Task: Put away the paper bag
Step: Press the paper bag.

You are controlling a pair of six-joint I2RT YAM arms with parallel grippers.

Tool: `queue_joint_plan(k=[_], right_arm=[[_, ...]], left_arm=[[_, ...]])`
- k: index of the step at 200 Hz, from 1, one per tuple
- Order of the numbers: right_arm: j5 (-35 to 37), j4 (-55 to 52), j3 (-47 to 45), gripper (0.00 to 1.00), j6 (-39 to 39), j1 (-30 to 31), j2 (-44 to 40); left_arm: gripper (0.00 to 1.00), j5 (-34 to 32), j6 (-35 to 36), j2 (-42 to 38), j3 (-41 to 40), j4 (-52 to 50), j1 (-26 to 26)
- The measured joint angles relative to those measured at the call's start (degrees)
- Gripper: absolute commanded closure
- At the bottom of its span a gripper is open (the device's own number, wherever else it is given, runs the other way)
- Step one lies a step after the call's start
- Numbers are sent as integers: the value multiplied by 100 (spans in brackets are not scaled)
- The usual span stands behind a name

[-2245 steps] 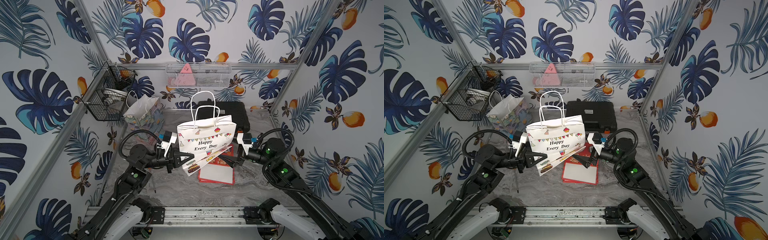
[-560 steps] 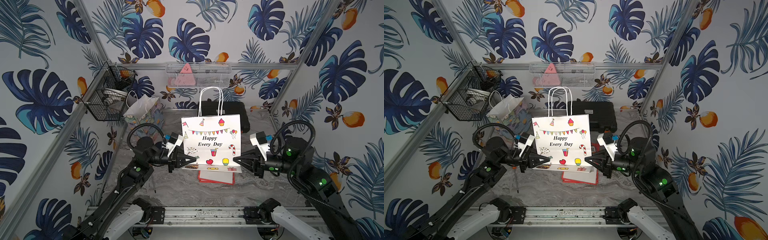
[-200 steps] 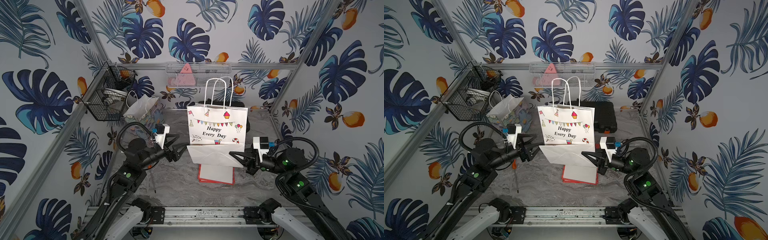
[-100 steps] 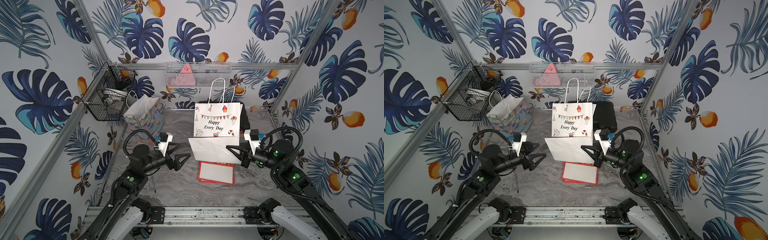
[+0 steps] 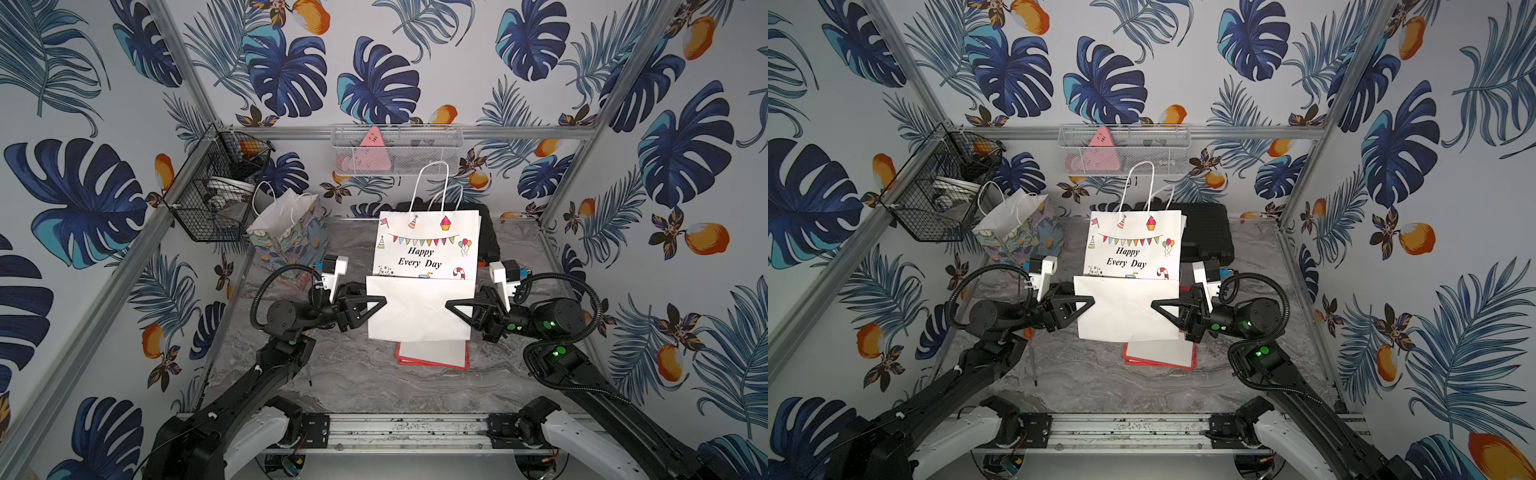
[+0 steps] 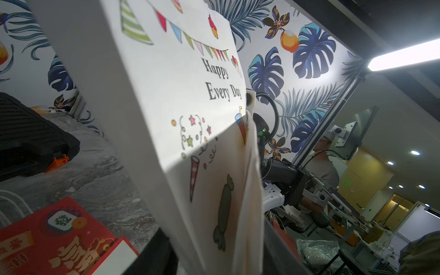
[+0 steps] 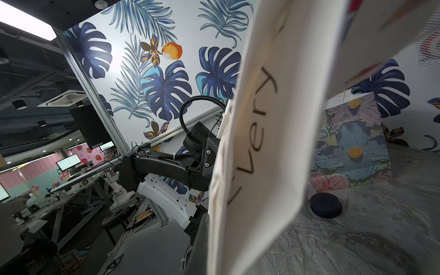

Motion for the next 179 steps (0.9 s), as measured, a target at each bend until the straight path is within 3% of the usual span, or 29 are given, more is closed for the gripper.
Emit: queue_joint_plan(k=[30, 34, 46, 63, 83, 110, 138, 159, 166, 173, 179], right_arm=[[-48, -492, 92, 100, -258, 33, -116], [-37, -603, 116, 100, -337, 35, -138], [-2, -909, 199, 80, -551, 46, -184], [-20, -1434, 308, 60, -807, 63, -210], [83, -1805, 345, 56, -988, 66, -208], [350, -2072, 437, 63, -1032, 68, -138], [538, -2083, 564, 100, -1029, 66, 79], [570, -2022, 492, 100, -925, 61, 199], [577, -2015, 470, 88, -872, 63, 201], [577, -2015, 470, 64, -815, 63, 197], [590, -2017, 472, 57, -796, 63, 190]], left_arm=[[100, 48, -136, 15, 114, 243, 0], [100, 57, -131, -13, 125, 205, 0], [100, 52, 15, -129, 129, 35, 0], [100, 2, 396, -389, 131, -514, 0], [100, -129, 1034, -741, 225, -1480, 0], [100, -293, 1849, -1139, 391, -2813, -4], [100, -341, 2404, -1390, 393, -3742, -4], [100, -446, 2608, -1432, 393, -4140, -7], [100, -459, 2649, -1432, 393, -4218, -7], [100, -461, 2710, -1429, 396, -4266, -4], [100, -457, 2736, -1427, 396, -4297, -4]])
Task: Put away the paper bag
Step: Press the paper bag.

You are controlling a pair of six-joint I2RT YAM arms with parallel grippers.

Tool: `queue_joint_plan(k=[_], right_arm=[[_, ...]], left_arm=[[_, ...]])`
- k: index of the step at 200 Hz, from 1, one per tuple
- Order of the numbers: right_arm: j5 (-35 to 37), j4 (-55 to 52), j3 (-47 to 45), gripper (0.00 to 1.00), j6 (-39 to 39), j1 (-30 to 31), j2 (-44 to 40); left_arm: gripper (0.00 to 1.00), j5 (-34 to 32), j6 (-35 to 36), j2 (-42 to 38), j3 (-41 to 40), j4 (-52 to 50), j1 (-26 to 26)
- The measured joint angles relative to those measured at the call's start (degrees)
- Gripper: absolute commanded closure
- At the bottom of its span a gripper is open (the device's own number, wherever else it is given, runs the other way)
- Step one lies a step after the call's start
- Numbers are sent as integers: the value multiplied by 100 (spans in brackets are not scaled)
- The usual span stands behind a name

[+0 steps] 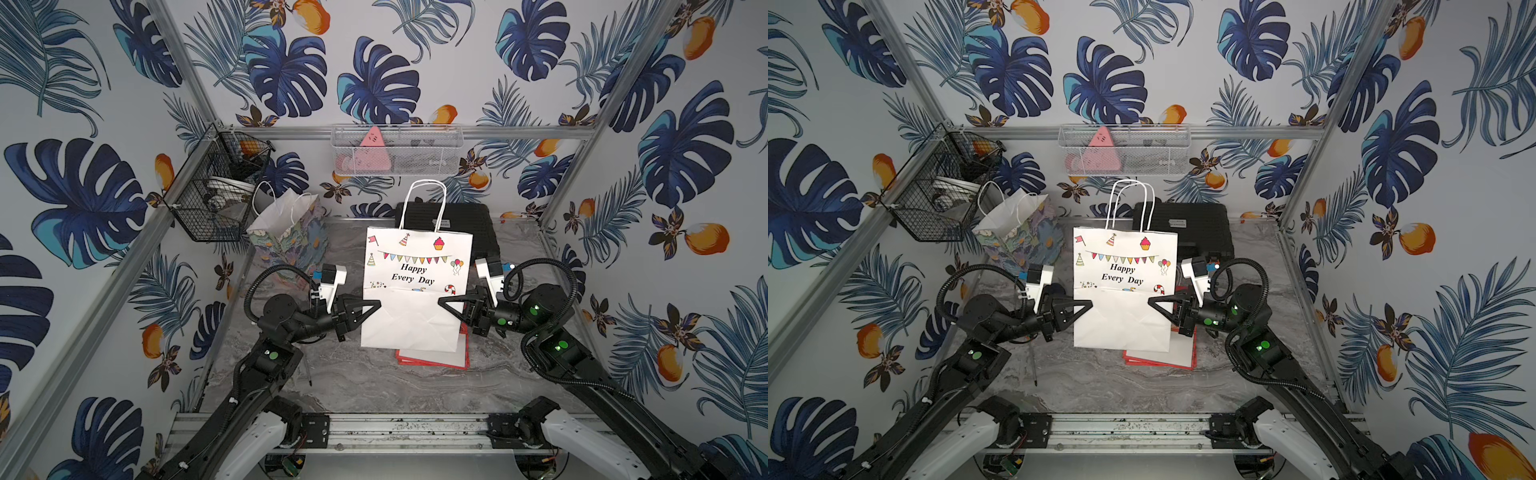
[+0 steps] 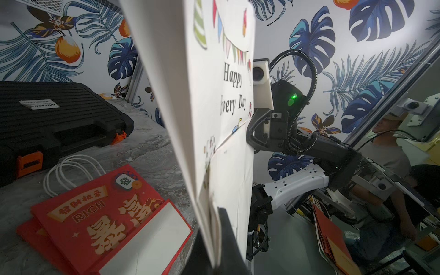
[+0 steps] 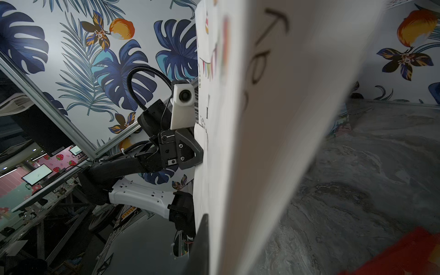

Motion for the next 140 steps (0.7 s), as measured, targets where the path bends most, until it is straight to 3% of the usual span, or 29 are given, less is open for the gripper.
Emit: queue_joint_plan(k=[12, 23, 50, 59, 76, 80, 86, 93, 107, 140], right_arm=[[63, -11, 46, 56, -7, 0, -24], [144, -13, 120, 62, -44, 0, -52], [225, -15, 229, 94, -66, 0, -94], [264, -17, 247, 100, -70, 0, -94], [267, -39, 267, 95, -109, 0, -92], [273, -44, 269, 87, -111, 2, -92], [286, -57, 278, 68, -111, 2, -87], [297, -79, 299, 63, -109, 2, -81], [400, -103, 367, 67, -157, -2, -81], [540, -144, 592, 99, -282, 0, -107]], left_arm=[[100, 33, 31, 17, 0, -55, 0], [100, 48, 81, 50, 0, -87, 0], [100, 94, 144, 61, 17, -203, 0], [100, 101, 160, 37, 20, -234, 0], [100, 133, 197, -24, 26, -317, 0], [100, 136, 229, -39, 26, -341, 0], [100, 136, 273, -59, 28, -372, 0], [100, 140, 310, -85, 35, -444, 0], [100, 179, 385, -127, 48, -623, 0], [100, 197, 485, -205, 55, -892, -2]])
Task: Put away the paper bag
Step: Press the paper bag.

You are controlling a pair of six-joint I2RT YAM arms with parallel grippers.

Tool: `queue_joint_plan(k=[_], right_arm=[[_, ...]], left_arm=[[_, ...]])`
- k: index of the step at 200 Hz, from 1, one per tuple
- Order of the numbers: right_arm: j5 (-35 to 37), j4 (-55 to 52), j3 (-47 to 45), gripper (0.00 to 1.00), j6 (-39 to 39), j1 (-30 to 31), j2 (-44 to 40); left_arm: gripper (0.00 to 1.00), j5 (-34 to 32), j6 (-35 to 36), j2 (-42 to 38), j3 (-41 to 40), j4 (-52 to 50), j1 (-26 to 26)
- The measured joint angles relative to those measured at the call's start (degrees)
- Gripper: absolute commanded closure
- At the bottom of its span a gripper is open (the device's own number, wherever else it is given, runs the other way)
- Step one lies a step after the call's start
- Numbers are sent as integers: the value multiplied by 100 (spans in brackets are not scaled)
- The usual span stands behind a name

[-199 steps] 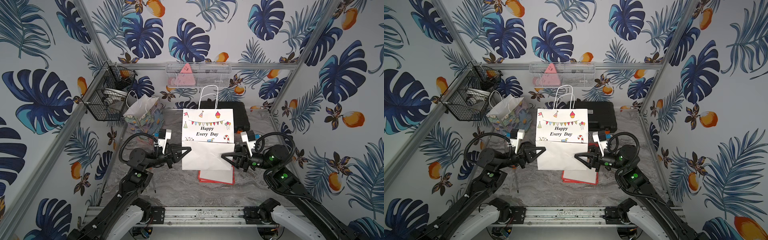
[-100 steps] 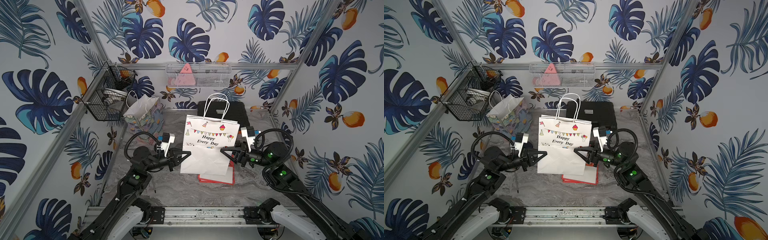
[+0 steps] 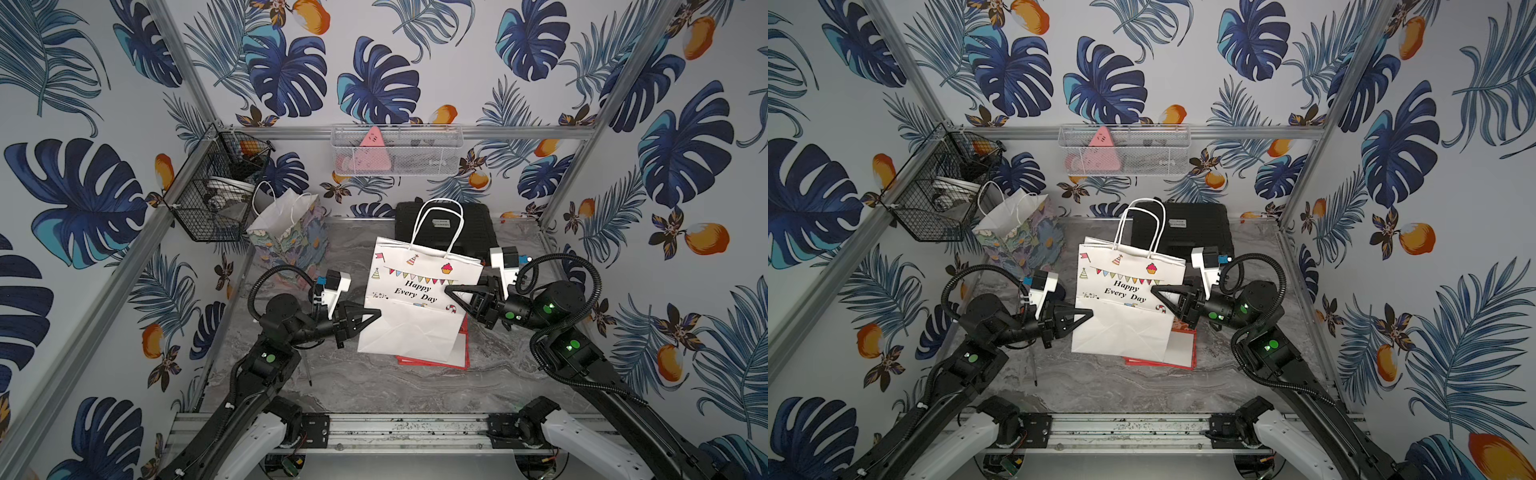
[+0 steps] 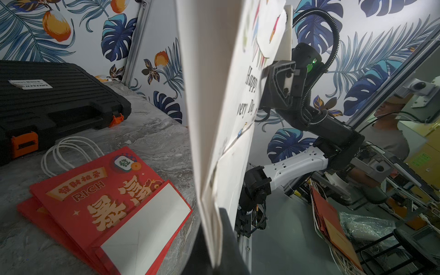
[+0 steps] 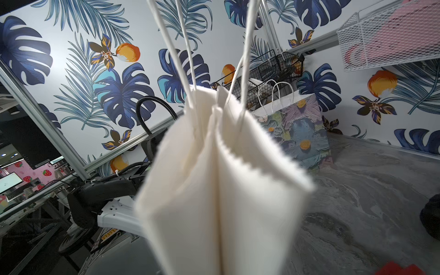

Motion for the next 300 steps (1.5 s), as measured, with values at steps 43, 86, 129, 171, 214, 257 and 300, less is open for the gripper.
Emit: queue_joint_plan(k=[43, 86, 129, 171, 214, 257, 300], right_arm=[[74, -199, 236, 69, -81, 4, 96], [293, -210, 503, 100, -273, 0, 57], [485, -627, 669, 20, -608, 2, -234], [1259, -2046, 656, 2, -1775, 0, -1283], [785, -3458, 120, 0, -2120, 0, -1438], [57, -2824, -136, 0, -1453, 2, -605], [-595, -977, -400, 16, -323, 4, -35]], left_arm=[[100, 9, 136, -81, 7, -74, 0], [100, 83, 358, -79, 81, -457, 0], [100, 131, 426, -216, 111, -490, 0], [100, 59, 426, -588, 197, -321, 0], [100, -66, 195, -542, 142, 380, 0], [100, -94, -221, -417, 42, 1073, 0], [100, -136, -490, -431, -11, 1360, 0]])
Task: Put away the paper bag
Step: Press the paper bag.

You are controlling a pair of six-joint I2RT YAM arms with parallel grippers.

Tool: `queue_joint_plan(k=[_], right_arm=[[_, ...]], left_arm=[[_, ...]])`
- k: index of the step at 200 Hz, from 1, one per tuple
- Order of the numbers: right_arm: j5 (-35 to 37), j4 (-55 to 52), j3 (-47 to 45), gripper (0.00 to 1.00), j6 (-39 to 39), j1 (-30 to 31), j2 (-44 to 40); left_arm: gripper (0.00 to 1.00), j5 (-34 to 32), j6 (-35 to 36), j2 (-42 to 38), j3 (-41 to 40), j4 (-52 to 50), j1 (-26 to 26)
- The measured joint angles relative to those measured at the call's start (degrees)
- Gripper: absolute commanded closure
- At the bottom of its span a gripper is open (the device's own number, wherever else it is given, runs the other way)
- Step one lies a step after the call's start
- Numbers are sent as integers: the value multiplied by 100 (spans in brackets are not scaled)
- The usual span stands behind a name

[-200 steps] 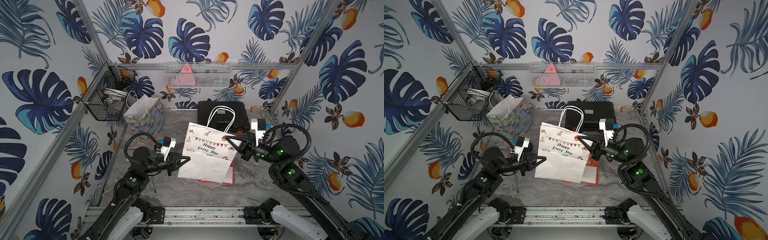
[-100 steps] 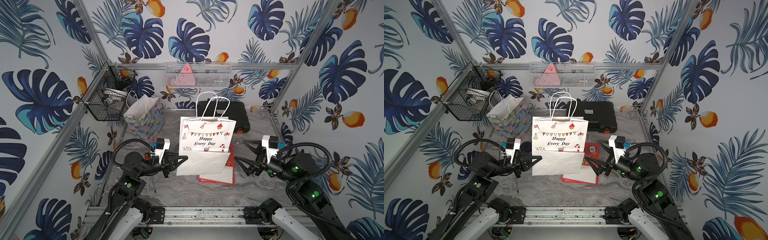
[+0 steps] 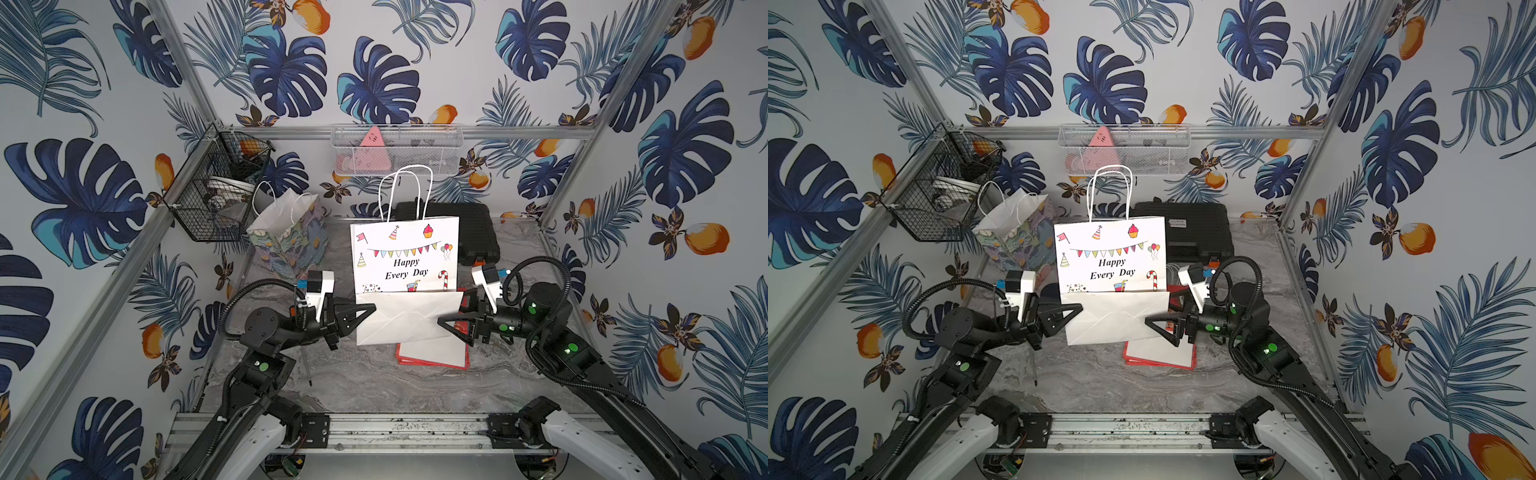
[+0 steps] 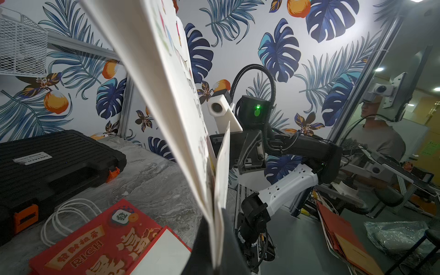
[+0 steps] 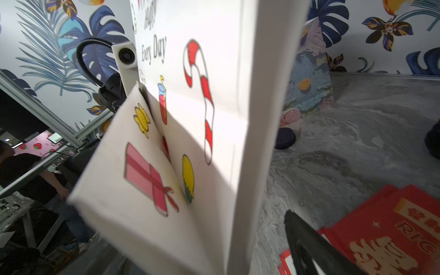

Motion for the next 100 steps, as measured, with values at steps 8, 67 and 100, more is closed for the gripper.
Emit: queue_joint_plan(k=[8, 67, 100], right_arm=[[-52, 385, -44, 24, 195, 0, 50], [-284, 2002, -203, 100, 1121, 7, 291], [-238, 1915, -184, 100, 1051, 11, 155]], left_arm=[[100, 0, -11, 2, -28, 20, 0], [100, -48, -295, 59, -114, -9, 0], [67, -39, -280, 61, -90, -61, 0]])
